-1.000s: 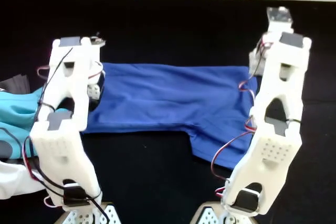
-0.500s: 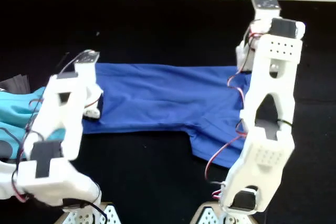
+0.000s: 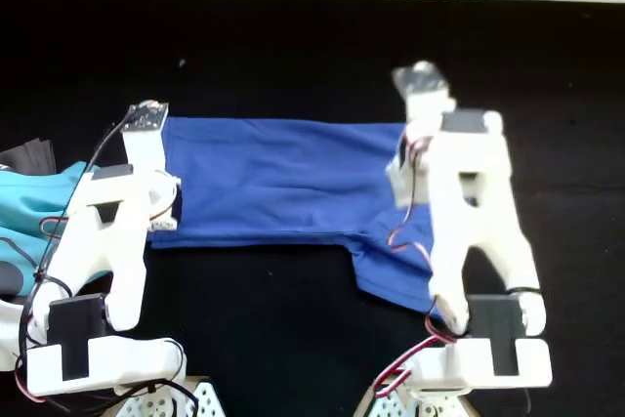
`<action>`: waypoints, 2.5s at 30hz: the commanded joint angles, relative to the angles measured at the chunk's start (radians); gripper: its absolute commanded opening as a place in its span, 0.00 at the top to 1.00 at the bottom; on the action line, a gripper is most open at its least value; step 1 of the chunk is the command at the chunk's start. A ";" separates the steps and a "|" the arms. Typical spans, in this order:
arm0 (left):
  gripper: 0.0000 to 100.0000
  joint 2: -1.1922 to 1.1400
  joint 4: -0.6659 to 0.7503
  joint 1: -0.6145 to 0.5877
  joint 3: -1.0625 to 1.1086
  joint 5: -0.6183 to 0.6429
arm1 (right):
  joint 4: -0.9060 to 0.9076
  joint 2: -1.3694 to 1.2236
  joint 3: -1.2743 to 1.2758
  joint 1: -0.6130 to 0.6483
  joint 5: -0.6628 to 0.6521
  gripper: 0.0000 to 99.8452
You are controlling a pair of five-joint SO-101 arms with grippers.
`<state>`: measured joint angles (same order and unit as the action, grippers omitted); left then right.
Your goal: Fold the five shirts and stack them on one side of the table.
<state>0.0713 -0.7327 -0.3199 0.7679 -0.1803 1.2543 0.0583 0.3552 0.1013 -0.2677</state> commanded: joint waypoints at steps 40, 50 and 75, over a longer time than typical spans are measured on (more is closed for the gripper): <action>0.99 -0.041 0.038 0.015 -0.004 -0.005 | -0.147 0.065 0.278 0.024 -0.213 0.98; 0.99 -0.041 0.038 0.015 -0.004 -0.005 | 0.127 0.174 0.280 0.082 -0.242 0.98; 0.99 -0.042 0.040 0.015 -0.004 -0.006 | -0.108 0.180 0.432 0.016 -0.324 0.98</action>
<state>0.0407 -0.7158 -0.3092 0.7679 -0.1803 1.0595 0.2409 0.7894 0.0752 -0.5792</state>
